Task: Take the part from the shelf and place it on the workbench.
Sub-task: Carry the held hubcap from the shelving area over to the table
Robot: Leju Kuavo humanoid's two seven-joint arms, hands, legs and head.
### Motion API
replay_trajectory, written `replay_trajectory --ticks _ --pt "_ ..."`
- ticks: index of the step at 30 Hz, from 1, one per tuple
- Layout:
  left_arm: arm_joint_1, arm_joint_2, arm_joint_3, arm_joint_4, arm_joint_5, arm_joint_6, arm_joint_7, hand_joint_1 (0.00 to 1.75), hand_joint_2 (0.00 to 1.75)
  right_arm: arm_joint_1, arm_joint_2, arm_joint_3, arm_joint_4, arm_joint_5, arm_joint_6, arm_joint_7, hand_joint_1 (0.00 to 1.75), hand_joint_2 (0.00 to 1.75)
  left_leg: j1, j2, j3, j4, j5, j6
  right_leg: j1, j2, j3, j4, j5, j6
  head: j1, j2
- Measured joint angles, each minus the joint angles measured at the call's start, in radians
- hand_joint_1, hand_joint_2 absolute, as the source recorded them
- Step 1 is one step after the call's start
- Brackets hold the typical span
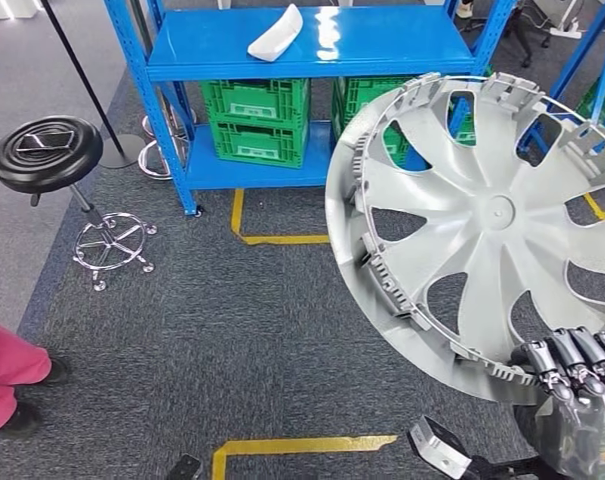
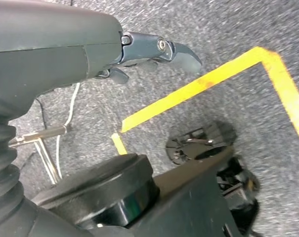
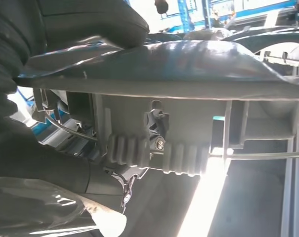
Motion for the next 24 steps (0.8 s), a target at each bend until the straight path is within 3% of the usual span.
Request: replay_trajectory --ticks 1,2,3,4,5,7,9,11,12,13,14,16,18,19,22,24 --pt "-0.001 0.002 0.000 -0.002 -0.002 -0.002 0.002 0.00 1.75 -0.003 -0.003 0.001 0.001 0.000 0.000 0.001 1.75 1.75 -0.001 0.000 -0.018 0.008 0.010 -0.004 0.000 0.000 0.061 -0.071 0.007 0.000 0.000 0.000" --pt "-0.002 0.004 0.001 -0.002 -0.005 -0.006 0.004 0.00 1.75 -0.005 -0.005 0.003 0.001 0.000 0.000 0.001 1.75 1.75 -0.002 0.000 -0.032 0.016 0.020 -0.009 0.000 0.001 0.123 -0.156 -0.005 -0.003 0.000 0.000" --pt "-0.003 0.005 0.001 -0.003 -0.007 -0.009 0.004 0.00 1.75 -0.008 -0.007 0.005 0.002 0.000 0.000 0.002 1.75 1.75 -0.003 0.000 -0.041 0.021 0.030 -0.014 0.002 0.002 0.166 -0.225 -0.028 -0.008 0.001 0.000" --pt "-0.003 0.007 0.001 -0.003 -0.008 -0.012 0.004 0.00 1.75 -0.010 -0.009 0.007 0.003 0.000 0.000 0.002 1.75 1.75 -0.003 -0.001 -0.047 0.022 0.039 -0.019 0.005 0.002 0.189 -0.270 -0.049 -0.015 0.001 0.000" --pt "-0.003 0.008 0.002 -0.003 -0.008 -0.014 0.003 0.00 1.75 -0.012 -0.010 0.010 0.004 0.000 0.000 0.002 1.75 1.75 -0.002 0.000 -0.050 0.022 0.048 -0.025 0.007 0.003 0.190 -0.287 -0.054 -0.025 0.001 0.000" --pt "0.000 0.011 0.004 -0.002 -0.008 -0.017 0.002 0.00 1.75 -0.015 -0.010 0.015 0.006 0.000 0.000 0.003 1.75 1.75 0.003 -0.002 -0.058 0.027 0.040 -0.038 0.007 -0.002 0.172 -0.285 -0.039 -0.044 0.001 0.000" --pt "0.004 0.013 0.010 -0.002 -0.006 -0.021 0.003 0.00 1.75 -0.018 -0.011 0.020 0.006 0.001 0.000 0.004 1.75 1.75 0.006 -0.005 -0.076 0.094 -0.044 -0.049 0.004 -0.005 0.151 -0.286 -0.016 -0.057 -0.003 0.000" --pt "0.005 0.014 0.015 -0.001 -0.006 -0.027 0.003 0.00 1.75 -0.020 -0.011 0.024 0.007 0.002 0.000 0.004 1.75 1.75 0.009 -0.006 -0.100 0.221 -0.141 -0.058 0.004 -0.005 0.128 -0.284 0.005 -0.060 -0.007 0.000" --pt "0.005 0.014 0.016 0.000 -0.006 -0.030 0.003 0.00 1.75 -0.021 -0.011 0.025 0.008 0.002 0.000 0.005 1.75 1.75 0.009 -0.006 -0.106 0.275 -0.157 -0.060 0.005 -0.006 0.118 -0.283 0.014 -0.059 -0.008 0.000" --pt "0.005 0.015 0.018 0.002 -0.006 -0.034 0.003 0.00 1.75 -0.021 -0.011 0.026 0.008 0.002 0.000 0.005 1.75 1.75 0.010 -0.006 -0.099 0.302 -0.147 -0.061 0.005 -0.006 0.108 -0.279 0.023 -0.058 -0.008 0.000" --pt "0.005 0.016 0.018 0.003 -0.006 -0.038 0.003 0.00 1.75 -0.022 -0.011 0.027 0.009 0.002 0.000 0.005 1.75 1.75 0.010 -0.006 -0.076 0.289 -0.123 -0.059 0.005 -0.005 0.098 -0.275 0.031 -0.056 -0.008 0.000" --pt "0.004 0.020 0.019 0.006 -0.006 -0.045 0.003 0.00 1.75 -0.023 -0.011 0.029 0.009 0.002 0.000 0.005 1.75 1.75 0.008 -0.008 0.017 0.162 -0.080 -0.048 0.006 -0.005 0.079 -0.265 0.040 -0.051 -0.008 0.000" --pt "0.003 0.024 0.019 0.009 -0.006 -0.050 0.003 0.00 1.75 -0.024 -0.011 0.030 0.009 0.002 0.000 0.005 1.75 1.75 0.004 -0.011 0.093 0.035 -0.079 -0.035 0.007 -0.006 0.068 -0.257 0.047 -0.042 -0.008 0.000" --pt "0.002 0.025 0.019 0.011 -0.006 -0.051 0.004 0.00 1.75 -0.026 -0.011 0.031 0.009 0.002 0.000 0.004 1.75 1.75 0.002 -0.012 0.106 0.008 -0.086 -0.031 0.007 -0.007 0.063 -0.256 0.052 -0.036 -0.007 0.000" --pt "0.003 0.023 0.019 0.013 -0.006 -0.056 0.007 0.00 1.75 -0.030 -0.013 0.032 0.008 0.002 0.000 0.001 1.75 1.75 0.003 -0.010 0.098 -0.008 -0.073 -0.013 0.004 -0.006 0.048 -0.245 0.049 -0.019 -0.006 0.000" --pt "0.001 0.023 0.020 0.015 -0.006 -0.058 0.008 0.00 1.75 -0.033 -0.016 0.033 0.008 0.002 0.000 0.001 1.75 1.75 0.007 -0.008 0.087 -0.013 -0.059 0.001 0.002 -0.002 0.010 -0.167 -0.005 -0.010 -0.003 0.000"
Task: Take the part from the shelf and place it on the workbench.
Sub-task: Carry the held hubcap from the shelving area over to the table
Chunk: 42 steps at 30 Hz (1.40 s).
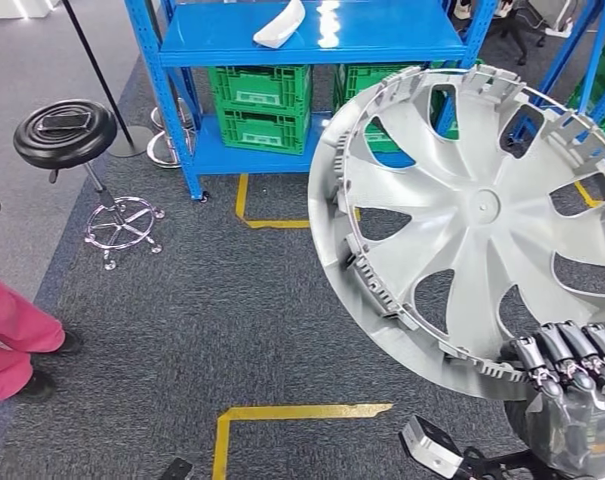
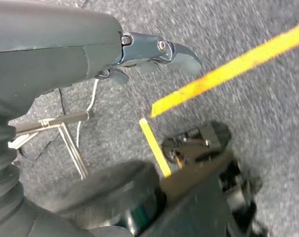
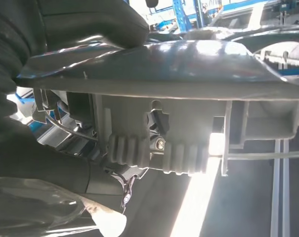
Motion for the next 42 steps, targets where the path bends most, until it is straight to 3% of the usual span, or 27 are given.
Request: replay_trajectory --ticks 2,3,4,5,7,8,10,13,19,27,35,39,42 --pt "0.000 0.001 0.000 0.002 0.000 -0.001 0.002 0.00 1.75 -0.003 -0.002 0.002 0.000 0.000 0.000 0.000 1.75 1.75 -0.002 0.001 -0.017 0.003 0.010 0.005 -0.001 0.002 -0.058 0.139 -0.070 0.008 0.003 0.000" --pt "0.001 0.001 0.000 0.003 0.000 -0.002 0.004 0.00 1.75 -0.003 -0.003 0.004 0.000 0.000 0.000 0.000 1.75 1.75 -0.003 0.002 -0.024 0.004 0.015 0.005 -0.002 0.002 -0.076 0.188 -0.087 0.010 0.003 0.000" --pt "0.002 0.001 0.000 0.004 0.000 -0.003 0.005 0.00 1.75 -0.003 -0.004 0.005 0.000 0.000 0.000 0.000 1.75 1.75 -0.003 0.002 -0.031 0.007 0.018 0.004 -0.002 0.002 -0.075 0.200 -0.084 0.012 0.003 0.000" --pt "0.002 0.000 0.000 0.004 0.000 -0.003 0.006 0.00 1.75 -0.003 -0.005 0.005 0.000 0.000 0.000 0.000 1.75 1.75 -0.003 0.001 -0.036 0.011 0.021 0.003 -0.002 0.002 -0.052 0.167 -0.062 0.012 0.003 0.000" --pt "0.002 0.000 0.000 0.005 0.000 -0.004 0.007 0.00 1.75 -0.005 -0.006 0.007 0.000 0.000 0.000 0.000 1.75 1.75 -0.004 0.001 -0.044 0.020 0.022 -0.001 -0.002 0.001 0.033 0.025 -0.006 0.009 0.003 0.000" --pt "0.002 0.000 0.001 0.005 0.000 -0.004 0.007 0.00 1.75 -0.007 -0.007 0.007 0.000 0.000 0.000 0.000 1.75 1.75 -0.006 0.001 -0.049 0.026 0.023 -0.005 -0.002 0.002 0.068 -0.037 0.009 0.005 0.003 0.000" --pt "0.001 0.001 0.001 0.006 0.000 -0.005 0.008 0.00 1.75 -0.008 -0.007 0.009 0.000 0.000 0.000 0.000 1.75 1.75 -0.011 0.001 -0.060 0.036 0.025 -0.006 -0.001 0.003 0.092 -0.087 0.012 -0.002 0.002 0.000" --pt "0.001 0.004 0.001 0.009 -0.002 -0.007 0.012 0.00 1.75 -0.006 -0.009 0.010 0.000 0.000 0.000 0.001 1.75 1.75 -0.012 0.001 -0.068 0.038 0.034 0.004 0.002 0.003 0.086 -0.089 0.021 -0.010 0.001 0.000" --pt "0.001 0.005 0.000 0.012 -0.019 -0.002 0.013 0.00 1.75 -0.009 -0.011 0.011 0.000 0.000 0.000 0.000 1.75 1.75 -0.009 0.001 -0.071 0.026 0.049 -0.017 0.005 0.002 0.077 -0.087 0.028 -0.021 0.001 0.000" --pt "0.001 0.005 0.000 0.013 -0.021 -0.001 0.012 0.00 1.75 -0.009 -0.013 0.012 0.000 0.000 0.000 0.001 1.75 1.75 -0.008 0.001 -0.078 0.026 0.055 -0.025 0.006 0.001 0.070 -0.084 0.032 -0.023 0.001 0.000" --pt "0.000 0.006 0.000 0.013 -0.030 0.000 0.004 0.00 1.75 -0.009 -0.013 0.012 0.000 0.000 0.000 0.003 1.75 1.75 -0.011 0.001 -0.090 0.035 0.055 -0.022 0.002 0.001 0.062 -0.084 0.039 -0.015 0.001 0.000" --pt "0.000 0.007 0.000 0.013 -0.032 0.001 0.002 0.00 1.75 -0.008 -0.013 0.011 0.000 0.000 0.000 0.003 1.75 1.75 -0.012 0.000 -0.098 0.042 0.052 -0.013 0.001 0.001 0.059 -0.085 0.041 -0.008 0.001 0.000" --pt "-0.001 0.006 -0.001 0.013 -0.032 0.001 0.001 0.00 1.75 -0.008 -0.014 0.012 0.000 0.000 0.000 0.003 1.75 1.75 -0.007 0.001 -0.095 0.029 0.057 0.000 0.000 0.002 0.053 -0.079 0.031 0.003 0.002 0.000"
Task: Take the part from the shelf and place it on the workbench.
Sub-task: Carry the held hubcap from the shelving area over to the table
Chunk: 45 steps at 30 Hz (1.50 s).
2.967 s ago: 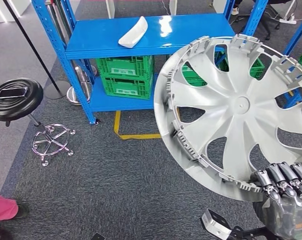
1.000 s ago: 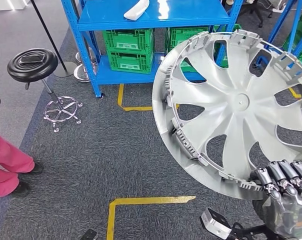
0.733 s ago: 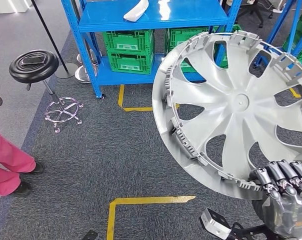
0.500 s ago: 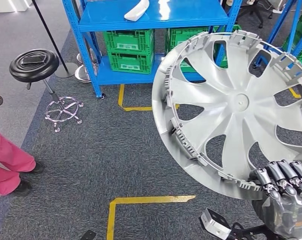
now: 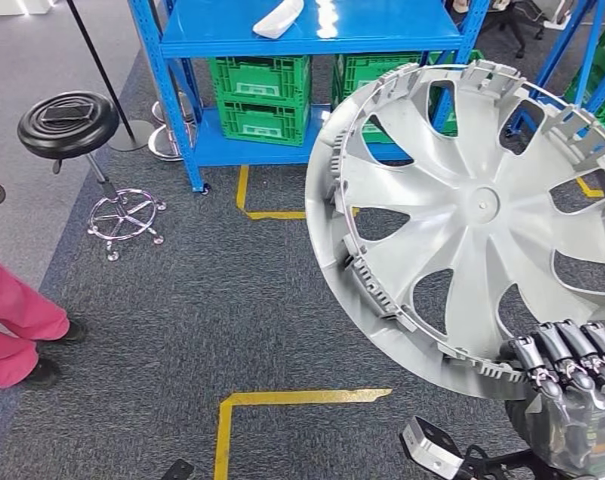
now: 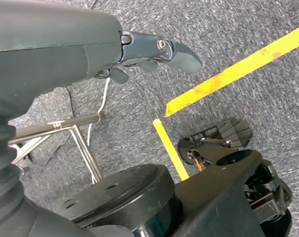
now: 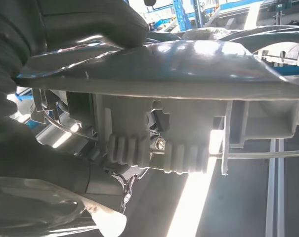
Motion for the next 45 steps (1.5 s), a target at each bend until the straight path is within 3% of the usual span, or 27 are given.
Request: replay_trajectory --ticks 2,4,5,6,7,9,11,14,16,19,21,22,25,27,30,32,34,35,36,37,40,42,45 --pt "-0.001 0.000 0.000 0.000 0.000 0.000 0.000 0.00 1.75 0.000 -0.002 0.000 0.000 0.000 0.000 0.000 1.75 1.75 0.006 0.001 0.002 -0.012 0.008 0.007 -0.001 0.001 -0.034 0.071 -0.049 0.006 0.003 0.000" --pt "-0.002 0.000 0.000 0.000 0.000 0.001 0.000 0.00 1.75 0.001 -0.005 0.001 0.000 0.000 0.000 -0.001 1.75 1.75 0.005 0.001 -0.003 -0.012 0.011 0.009 -0.002 0.002 -0.092 0.201 -0.117 0.011 0.005 0.000" --pt "-0.001 0.000 0.000 0.000 0.000 0.001 0.000 0.00 1.75 0.001 -0.006 0.001 0.000 0.000 0.000 -0.001 1.75 1.75 0.005 0.001 -0.005 -0.012 0.011 0.009 -0.004 0.002 -0.113 0.250 -0.135 0.014 0.005 0.000" --pt "-0.001 0.000 -0.001 0.000 0.000 0.001 0.000 0.00 1.75 0.002 -0.006 0.001 0.001 0.000 0.000 -0.002 1.75 1.75 0.006 0.001 -0.007 -0.011 0.012 0.008 -0.005 0.002 -0.118 0.265 -0.134 0.017 0.005 0.000" --pt "0.000 -0.001 -0.001 0.000 0.000 0.001 0.000 0.00 1.75 0.002 -0.007 0.001 0.001 0.000 0.000 -0.002 1.75 1.75 0.006 0.001 -0.008 -0.009 0.012 0.006 -0.008 0.001 -0.101 0.238 -0.112 0.019 0.005 0.000" --pt "0.000 -0.001 -0.002 0.000 -0.002 0.002 0.000 0.00 1.75 0.002 -0.008 0.001 0.002 0.000 0.000 -0.004 1.75 1.75 0.007 0.000 -0.009 -0.003 0.011 -0.002 -0.013 0.000 -0.028 0.104 -0.053 0.022 0.005 0.000" --pt "0.000 0.000 -0.002 0.000 -0.005 0.005 -0.001 0.00 1.75 0.002 -0.008 0.001 0.001 0.000 0.000 -0.005 1.75 1.75 0.004 -0.002 -0.012 0.008 0.008 -0.015 -0.014 0.003 0.021 0.009 -0.026 0.014 0.004 0.000" --pt "0.000 0.000 -0.004 0.001 -0.011 0.011 -0.002 0.00 1.75 0.007 -0.008 0.000 0.001 0.000 0.000 -0.006 1.75 1.75 0.004 -0.002 -0.014 0.013 0.009 -0.032 -0.011 0.006 0.025 0.001 -0.025 -0.010 0.003 0.000" --pt "0.000 -0.001 -0.004 0.001 -0.015 0.014 -0.003 0.00 1.75 0.008 -0.008 -0.001 0.000 0.000 0.000 -0.005 1.75 1.75 0.008 -0.003 -0.027 0.047 -0.019 -0.043 -0.012 0.004 0.030 0.000 -0.018 -0.024 0.000 0.000" --pt "0.001 -0.004 -0.005 0.001 -0.019 0.019 -0.004 0.00 1.75 0.009 -0.007 -0.001 0.000 0.000 0.000 -0.005 1.75 1.75 0.011 -0.004 -0.097 0.227 -0.118 -0.053 -0.012 0.003 0.030 0.000 -0.013 -0.033 -0.005 0.000" --pt "0.000 -0.007 -0.005 0.001 -0.021 0.023 -0.005 0.00 1.75 0.010 -0.007 -0.001 0.000 0.000 0.000 -0.005 1.75 1.75 0.012 -0.004 -0.123 0.300 -0.134 -0.053 -0.010 0.004 0.031 0.000 -0.014 -0.034 -0.005 0.000" --pt "-0.001 -0.008 -0.005 0.001 -0.021 0.025 -0.005 0.00 1.75 0.010 -0.007 -0.001 0.000 0.000 0.000 -0.005 1.75 1.75 0.012 -0.004 -0.112 0.279 -0.113 -0.051 -0.009 0.005 0.032 0.000 -0.015 -0.034 -0.005 0.000" --pt "0.001 -0.009 -0.006 0.001 -0.023 0.027 -0.005 0.00 1.75 0.010 -0.007 -0.001 0.000 0.000 0.000 -0.006 1.75 1.75 0.009 -0.006 -0.022 0.089 -0.026 -0.035 -0.007 0.010 0.037 0.001 -0.022 -0.028 -0.005 0.000" --pt "0.000 -0.009 -0.006 0.001 -0.025 0.027 -0.005 0.00 1.75 0.009 -0.007 -0.001 0.000 0.000 0.000 -0.006 1.75 1.75 0.005 -0.008 0.004 0.028 -0.018 -0.028 -0.005 0.012 0.033 0.002 -0.024 -0.019 -0.004 0.000" --pt "0.001 -0.011 -0.006 0.000 -0.028 0.029 -0.005 0.00 1.75 0.010 -0.007 -0.002 0.000 0.000 0.000 -0.006 1.75 1.75 0.007 -0.007 0.006 0.013 -0.019 -0.016 -0.006 0.011 0.026 0.003 -0.031 -0.002 -0.003 0.000" --pt "0.000 -0.012 -0.006 0.000 -0.030 0.031 -0.005 0.00 1.75 0.010 -0.007 -0.002 0.000 0.000 0.000 -0.005 1.75 1.75 0.012 -0.006 0.011 0.003 -0.015 -0.006 -0.007 0.010 -0.006 0.068 -0.072 0.006 0.001 0.000" --pt "-0.001 -0.013 -0.006 0.000 -0.031 0.032 -0.005 0.00 1.75 0.009 -0.007 -0.002 0.000 0.000 0.000 -0.005 1.75 1.75 0.011 -0.006 0.011 0.003 -0.016 -0.001 -0.007 0.009 -0.077 0.206 -0.132 0.012 0.004 0.000" --pt "0.000 -0.014 -0.006 0.000 -0.031 0.031 -0.005 0.00 1.75 0.010 -0.007 -0.003 0.000 0.000 0.000 -0.005 1.75 1.75 0.011 -0.006 0.011 0.003 -0.016 -0.001 -0.008 0.009 -0.109 0.264 -0.147 0.015 0.004 0.000" --pt "0.001 -0.015 -0.006 0.000 -0.031 0.031 -0.005 0.00 1.75 0.010 -0.007 -0.003 0.000 0.000 0.000 -0.005 1.75 1.75 0.010 -0.006 0.011 0.003 -0.017 0.000 -0.008 0.009 -0.127 0.290 -0.144 0.016 0.004 0.000" --pt "0.001 -0.016 -0.006 0.000 -0.031 0.031 -0.005 0.00 1.75 0.011 -0.007 -0.004 0.000 0.000 0.000 -0.005 1.75 1.75 0.010 -0.006 0.012 0.003 -0.017 0.000 -0.008 0.009 -0.126 0.276 -0.120 0.016 0.004 0.000" --pt "0.001 -0.018 -0.007 0.000 -0.031 0.030 -0.005 0.00 1.75 0.010 -0.007 -0.005 0.000 0.000 0.000 -0.005 1.75 1.75 0.008 -0.007 0.014 0.010 -0.022 -0.008 -0.007 0.003 -0.038 0.077 -0.018 0.009 0.004 0.000" --pt "0.002 -0.017 -0.007 0.000 -0.031 0.030 -0.005 0.00 1.75 0.010 -0.007 -0.005 0.000 0.000 0.000 -0.005 1.75 1.75 0.004 -0.008 0.012 0.015 -0.025 -0.018 -0.004 0.001 -0.004 0.010 -0.001 -0.003 0.003 0.000" --pt "0.002 -0.016 -0.007 0.000 -0.031 0.029 -0.005 0.00 1.75 0.012 -0.007 -0.005 0.000 0.000 0.000 -0.004 1.75 1.75 0.005 -0.008 0.010 0.020 -0.028 -0.034 -0.004 0.003 -0.001 0.006 0.003 -0.021 0.002 0.000"
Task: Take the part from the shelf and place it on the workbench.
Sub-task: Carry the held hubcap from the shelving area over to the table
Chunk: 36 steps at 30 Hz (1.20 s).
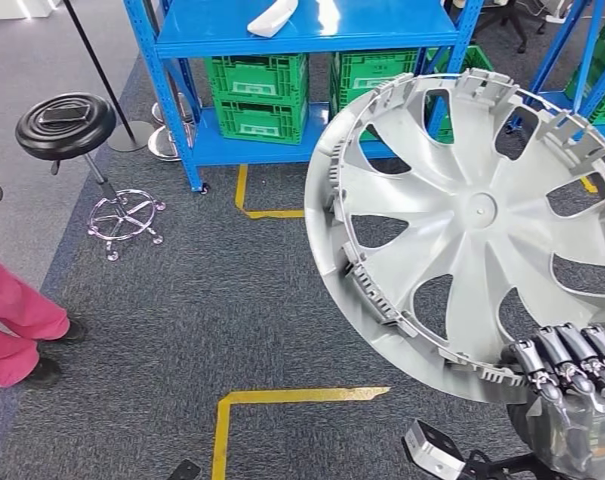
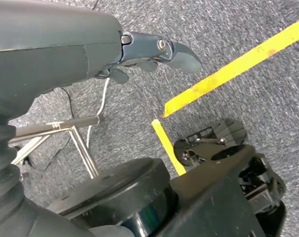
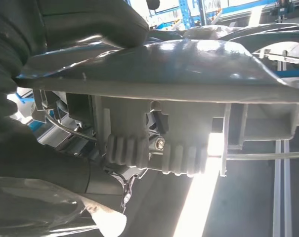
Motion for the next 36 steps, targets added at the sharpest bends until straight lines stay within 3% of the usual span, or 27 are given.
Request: replay_trajectory --ticks 2,4,6,7,9,11,16,17,19,20,21,22,23,24,26,27,31,33,35,36 --pt "0.000 0.001 0.000 0.000 0.000 0.001 0.000 0.00 1.75 0.000 0.000 0.000 0.000 0.000 0.000 0.001 1.75 1.75 0.003 0.000 -0.022 0.056 -0.039 -0.011 -0.004 -0.001 0.002 -0.004 0.003 -0.011 -0.003 0.000" --pt "0.000 0.001 0.000 0.000 0.000 0.001 0.000 0.00 1.75 0.000 0.000 0.000 0.000 0.000 0.000 0.001 1.75 1.75 0.005 0.000 -0.076 0.185 -0.106 -0.019 -0.004 -0.002 0.003 -0.004 0.002 -0.017 -0.007 0.000" --pt "-0.002 0.000 0.000 0.000 0.000 0.001 -0.001 0.00 1.75 0.000 0.000 0.000 0.001 0.000 0.000 0.001 1.75 1.75 0.007 0.000 -0.114 0.275 -0.133 -0.021 -0.004 -0.002 0.004 -0.003 0.001 -0.018 -0.007 0.000" --pt "-0.003 0.000 0.000 0.000 0.000 0.001 -0.002 0.00 1.75 0.000 0.000 0.000 0.001 0.000 0.000 0.001 1.75 1.75 0.007 0.000 -0.107 0.265 -0.116 -0.020 -0.004 -0.001 0.006 -0.003 -0.001 -0.018 -0.007 0.000" --pt "-0.002 0.001 0.000 0.000 -0.001 0.000 0.000 0.00 1.75 0.000 0.000 0.000 0.002 0.000 0.000 0.002 1.75 1.75 0.007 0.000 -0.049 0.145 -0.046 -0.013 -0.004 0.002 0.013 -0.003 -0.005 -0.014 -0.007 0.000" --pt "-0.001 0.001 0.000 0.000 -0.002 -0.001 0.001 0.00 1.75 -0.003 0.000 0.000 0.003 0.000 0.000 0.002 1.75 1.75 0.004 0.000 0.005 0.030 -0.009 -0.004 -0.001 0.004 0.015 -0.001 -0.009 -0.006 -0.007 0.000" --pt "0.000 0.001 0.000 0.000 -0.006 -0.001 0.000 0.00 1.75 -0.008 0.000 0.000 0.003 0.000 0.000 0.004 1.75 1.75 0.004 -0.001 0.022 -0.012 -0.012 0.023 0.000 0.002 0.003 0.013 -0.025 0.020 -0.003 0.000" --pt "-0.002 0.001 0.000 0.000 -0.007 -0.001 0.000 0.00 1.75 -0.009 0.000 0.000 0.003 0.000 0.000 0.004 1.75 1.75 0.006 -0.001 0.025 -0.017 -0.011 0.029 0.000 0.002 -0.016 0.049 -0.045 0.024 -0.001 0.000" --pt "-0.003 0.001 0.000 0.000 -0.009 0.000 0.000 0.00 1.75 -0.011 0.000 0.000 0.003 0.000 0.000 0.004 1.75 1.75 0.006 0.000 0.026 -0.018 -0.013 0.036 -0.001 0.001 -0.086 0.180 -0.103 0.029 0.003 0.000" --pt "-0.003 0.000 0.000 0.000 -0.009 0.000 0.000 0.00 1.75 -0.011 0.000 0.000 0.004 0.000 0.000 0.004 1.75 1.75 0.005 0.000 0.027 -0.018 -0.015 0.037 -0.001 0.001 -0.123 0.245 -0.122 0.032 0.003 0.000" --pt "-0.002 0.000 -0.001 0.000 -0.009 0.000 0.000 0.00 1.75 -0.010 0.000 0.000 0.005 0.000 0.000 0.004 1.75 1.75 0.004 0.000 0.029 -0.018 -0.017 0.038 -0.001 0.001 -0.147 0.281 -0.123 0.033 0.003 0.000" --pt "-0.001 0.000 -0.001 0.000 -0.009 0.000 0.000 0.00 1.75 -0.010 0.000 0.000 0.006 0.000 0.000 0.004 1.75 1.75 0.004 -0.001 0.031 -0.018 -0.019 0.038 -0.001 0.001 -0.152 0.278 -0.103 0.033 0.003 0.000" --pt "-0.001 0.000 -0.001 0.000 -0.009 0.000 0.000 0.00 1.75 -0.010 0.000 0.000 0.007 0.000 0.000 0.004 1.75 1.75 0.004 -0.002 0.036 -0.017 -0.022 0.037 -0.001 0.001 -0.135 0.232 -0.066 0.032 0.003 0.000" --pt "-0.001 0.000 -0.001 0.000 -0.010 0.000 0.000 0.00 1.75 -0.011 0.000 0.000 0.007 0.000 0.000 0.004 1.75 1.75 0.003 -0.002 0.041 -0.017 -0.026 0.034 -0.001 -0.001 -0.105 0.160 -0.024 0.030 0.003 0.000" --pt "-0.002 -0.001 -0.001 0.000 -0.011 0.000 0.000 0.00 1.75 -0.014 0.000 0.000 0.008 0.000 0.000 0.004 1.75 1.75 -0.001 -0.003 0.045 -0.012 -0.034 0.026 0.002 -0.002 -0.046 0.041 0.022 0.022 0.003 0.000" --pt "-0.002 0.000 -0.001 0.000 -0.011 0.000 0.000 0.00 1.75 -0.015 0.000 0.000 0.008 0.000 0.000 0.004 1.75 1.75 -0.003 -0.003 0.044 -0.010 -0.036 0.021 0.003 -0.002 -0.032 0.014 0.024 0.017 0.002 0.000" --pt "-0.004 0.000 -0.001 0.000 -0.011 0.002 0.000 0.00 1.75 -0.016 0.000 0.000 0.010 0.000 0.000 0.005 1.75 1.75 -0.002 -0.002 0.039 0.010 -0.053 0.002 0.001 0.000 -0.021 0.003 0.015 -0.006 -0.003 0.000" --pt "-0.005 0.001 -0.001 0.000 -0.011 0.003 0.000 0.00 1.75 -0.018 0.000 0.000 0.010 0.000 0.000 0.006 1.75 1.75 0.001 -0.002 -0.001 0.098 -0.099 -0.010 -0.003 -0.002 -0.013 -0.001 0.014 -0.016 -0.006 0.000" --pt "-0.004 0.000 -0.001 0.000 -0.008 0.004 0.002 0.00 1.75 -0.020 0.000 0.000 0.013 0.000 0.000 0.011 1.75 1.75 0.005 -0.002 -0.069 0.231 -0.150 -0.016 -0.003 -0.003 -0.009 -0.001 0.010 -0.021 -0.008 0.000" --pt "-0.004 0.000 -0.001 0.000 -0.006 0.004 0.004 0.00 1.75 -0.021 0.000 0.000 0.015 0.000 0.000 0.013 1.75 1.75 0.007 -0.002 -0.091 0.269 -0.155 -0.018 -0.003 -0.003 -0.006 0.000 0.008 -0.022 -0.008 0.000"
